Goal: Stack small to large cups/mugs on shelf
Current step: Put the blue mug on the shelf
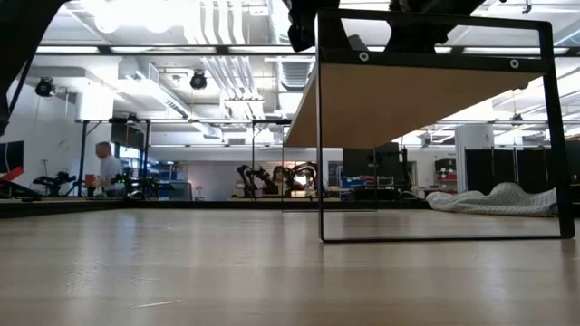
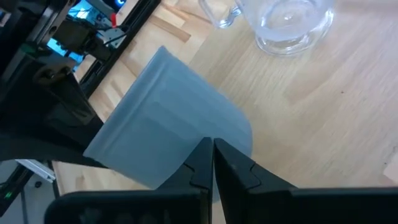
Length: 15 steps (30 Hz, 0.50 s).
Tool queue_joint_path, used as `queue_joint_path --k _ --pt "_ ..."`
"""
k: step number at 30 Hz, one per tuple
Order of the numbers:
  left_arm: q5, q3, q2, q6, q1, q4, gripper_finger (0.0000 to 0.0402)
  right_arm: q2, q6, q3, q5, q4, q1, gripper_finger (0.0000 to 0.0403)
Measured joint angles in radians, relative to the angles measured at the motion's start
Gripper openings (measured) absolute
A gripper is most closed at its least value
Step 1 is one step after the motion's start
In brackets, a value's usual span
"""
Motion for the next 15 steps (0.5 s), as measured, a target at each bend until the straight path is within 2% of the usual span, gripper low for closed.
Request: queue_joint_path --k 15 --pt "-0.029 -0.001 0.000 0.001 0.002 0.061 0.0008 0.000 0.036 -0.037 0.026 0.027 0.026 0.0008"
